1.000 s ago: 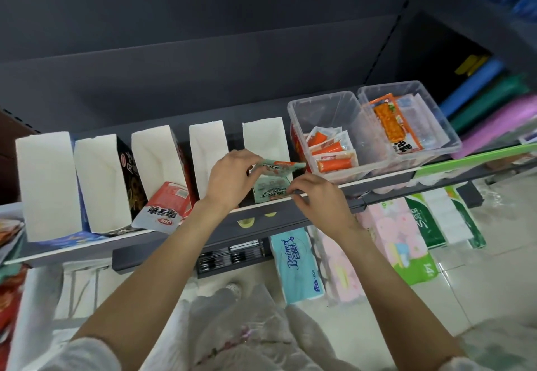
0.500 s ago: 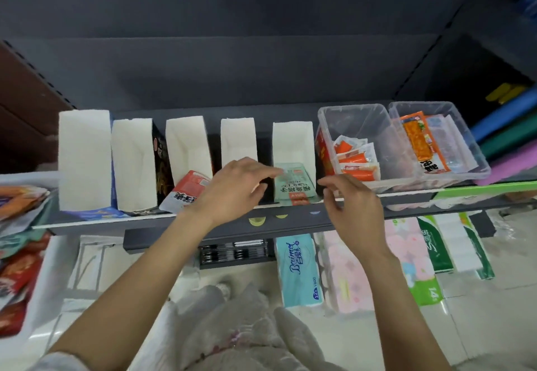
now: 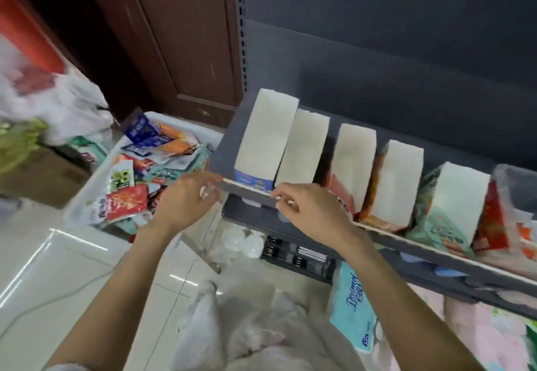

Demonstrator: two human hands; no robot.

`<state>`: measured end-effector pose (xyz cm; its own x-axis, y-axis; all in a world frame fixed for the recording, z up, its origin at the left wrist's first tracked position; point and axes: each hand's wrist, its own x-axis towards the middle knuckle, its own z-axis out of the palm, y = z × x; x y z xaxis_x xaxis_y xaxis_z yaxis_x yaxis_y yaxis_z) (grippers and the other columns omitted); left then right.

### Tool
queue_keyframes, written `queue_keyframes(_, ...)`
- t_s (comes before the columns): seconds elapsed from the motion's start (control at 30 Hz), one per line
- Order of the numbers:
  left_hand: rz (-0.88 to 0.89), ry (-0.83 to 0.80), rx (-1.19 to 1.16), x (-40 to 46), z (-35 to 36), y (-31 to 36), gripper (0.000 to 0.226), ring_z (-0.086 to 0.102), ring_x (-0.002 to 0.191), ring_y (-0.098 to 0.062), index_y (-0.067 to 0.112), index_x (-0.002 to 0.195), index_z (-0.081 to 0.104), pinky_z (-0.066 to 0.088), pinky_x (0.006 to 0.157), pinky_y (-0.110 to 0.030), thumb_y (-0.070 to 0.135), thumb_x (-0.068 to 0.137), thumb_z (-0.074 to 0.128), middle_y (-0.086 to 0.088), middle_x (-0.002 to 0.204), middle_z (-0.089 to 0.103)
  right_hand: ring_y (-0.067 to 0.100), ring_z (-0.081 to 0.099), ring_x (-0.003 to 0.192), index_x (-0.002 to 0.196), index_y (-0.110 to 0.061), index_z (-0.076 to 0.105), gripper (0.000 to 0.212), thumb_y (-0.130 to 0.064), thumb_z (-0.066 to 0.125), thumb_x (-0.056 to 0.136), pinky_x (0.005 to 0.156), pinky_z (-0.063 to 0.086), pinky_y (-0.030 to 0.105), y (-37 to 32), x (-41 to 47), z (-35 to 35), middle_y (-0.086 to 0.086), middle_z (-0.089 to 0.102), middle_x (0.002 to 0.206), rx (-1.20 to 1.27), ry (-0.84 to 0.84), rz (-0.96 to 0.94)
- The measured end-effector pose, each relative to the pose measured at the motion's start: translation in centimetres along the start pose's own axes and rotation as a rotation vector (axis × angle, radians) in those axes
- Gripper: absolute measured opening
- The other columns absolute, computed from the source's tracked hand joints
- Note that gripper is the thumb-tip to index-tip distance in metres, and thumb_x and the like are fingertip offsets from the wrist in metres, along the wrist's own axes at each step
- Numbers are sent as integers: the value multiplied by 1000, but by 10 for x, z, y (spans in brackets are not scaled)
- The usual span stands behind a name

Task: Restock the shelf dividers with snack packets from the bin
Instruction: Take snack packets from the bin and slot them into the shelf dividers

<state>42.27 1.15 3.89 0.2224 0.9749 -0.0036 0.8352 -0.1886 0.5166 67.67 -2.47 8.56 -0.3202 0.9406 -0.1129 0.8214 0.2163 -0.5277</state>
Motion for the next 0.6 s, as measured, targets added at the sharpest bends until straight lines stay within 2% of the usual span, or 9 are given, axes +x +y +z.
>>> queue_keyframes(0.13,-140,53,1,-5,-20,-94,25,65,84,-19,16,112,66,50,70,-28,14,89,60,-1,106,70,14,62,84,113,-24,64,23,-22,50,95,73,51,34,-66,49,57,-6,68,98,-16,-82,-60)
queue_keyframes(0.23,-234,105,9,0,-30,-158,29,61,92,-32,12,114,65,48,73,-36,10,85,62,-12,108,67,16,61,96,114,-22,63,24,-20,51,93,75,48,33,-106,92,104,-4,65,110,-10,-89,-39)
queue_keyframes(0.3,-248,28,76,4,-35,-195,36,56,106,-37,14,121,63,46,86,-42,18,85,64,-15,116,64,15,58,105,120,-22,59,27,-21,51,94,79,46,31,-126,122,137,-4,60,120,35,-96,30)
queue_keyframes(0.4,-234,-196,213,5,-43,-234,53,43,125,-32,20,136,49,35,103,-44,40,88,59,-10,137,50,17,50,118,127,-21,53,33,-22,53,94,91,43,32,-144,156,181,-2,52,130,-5,-148,101)
queue_keyframes(0.53,-179,-353,262,-1,-40,-260,75,34,132,-28,22,144,34,33,107,-42,54,82,61,-5,149,33,20,40,127,138,-19,42,50,-29,58,92,102,38,31,-158,181,219,1,39,139,-153,-180,98)
queue_keyframes(0.6,-151,-366,239,-1,-38,-263,81,32,132,-28,21,145,32,34,107,-42,56,79,65,-5,148,31,23,32,130,145,-23,30,73,-41,66,84,108,34,36,-162,186,231,5,31,141,-267,-225,92)
